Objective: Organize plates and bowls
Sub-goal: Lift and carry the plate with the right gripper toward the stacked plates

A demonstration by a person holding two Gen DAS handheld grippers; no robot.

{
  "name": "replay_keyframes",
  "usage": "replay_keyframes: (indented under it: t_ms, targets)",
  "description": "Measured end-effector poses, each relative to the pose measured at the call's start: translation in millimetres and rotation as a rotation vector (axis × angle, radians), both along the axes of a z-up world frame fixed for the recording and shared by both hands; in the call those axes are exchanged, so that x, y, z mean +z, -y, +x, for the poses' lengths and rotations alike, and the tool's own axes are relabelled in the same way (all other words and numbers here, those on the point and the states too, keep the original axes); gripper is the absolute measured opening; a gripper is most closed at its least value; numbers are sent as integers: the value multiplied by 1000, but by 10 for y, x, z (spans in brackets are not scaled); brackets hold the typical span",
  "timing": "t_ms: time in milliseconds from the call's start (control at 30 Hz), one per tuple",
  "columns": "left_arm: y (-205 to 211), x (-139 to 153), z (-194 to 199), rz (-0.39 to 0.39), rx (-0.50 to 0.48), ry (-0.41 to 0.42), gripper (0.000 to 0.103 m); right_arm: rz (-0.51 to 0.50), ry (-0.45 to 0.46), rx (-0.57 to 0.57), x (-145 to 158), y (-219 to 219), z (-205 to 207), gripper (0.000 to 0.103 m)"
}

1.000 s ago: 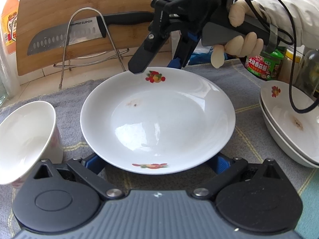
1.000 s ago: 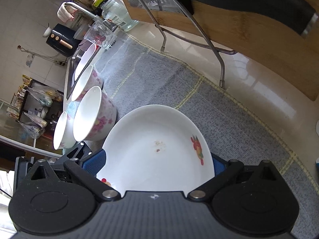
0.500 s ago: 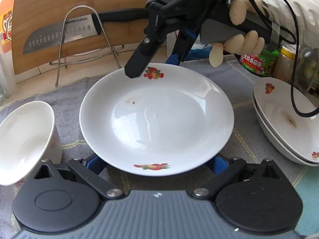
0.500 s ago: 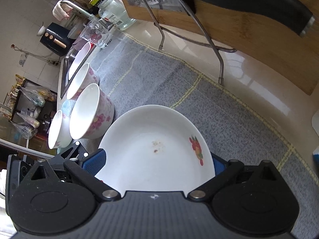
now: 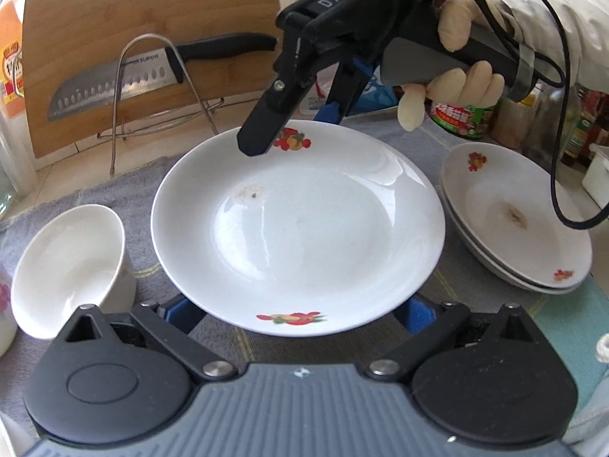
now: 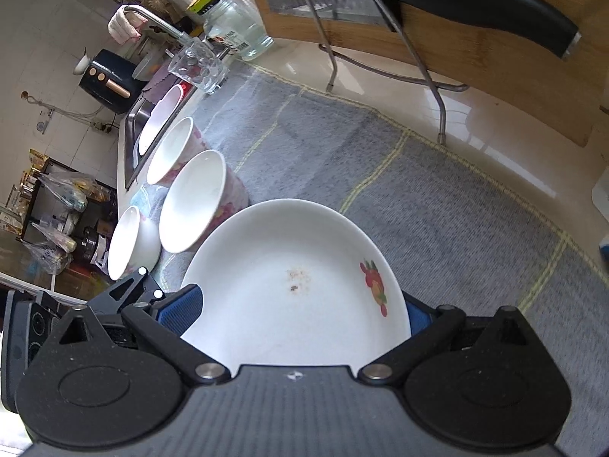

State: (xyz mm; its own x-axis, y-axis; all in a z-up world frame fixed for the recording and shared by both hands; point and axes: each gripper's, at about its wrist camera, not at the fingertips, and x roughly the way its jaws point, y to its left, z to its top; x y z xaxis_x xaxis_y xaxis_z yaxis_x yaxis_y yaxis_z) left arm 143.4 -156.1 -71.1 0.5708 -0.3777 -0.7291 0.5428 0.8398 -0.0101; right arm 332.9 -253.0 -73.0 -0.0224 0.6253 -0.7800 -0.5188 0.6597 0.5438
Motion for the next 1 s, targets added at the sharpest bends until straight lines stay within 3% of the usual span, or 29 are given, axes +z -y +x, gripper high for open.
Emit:
replay_keyframes:
  t_ms: [333,1000]
  targets:
    - [-55,166,-312,12,-87,8,100,14,22,-70,194,89,-460,103]
    - [31,338,-554,11,-352,13,101,-4,64,-290,401,487,-1240,103]
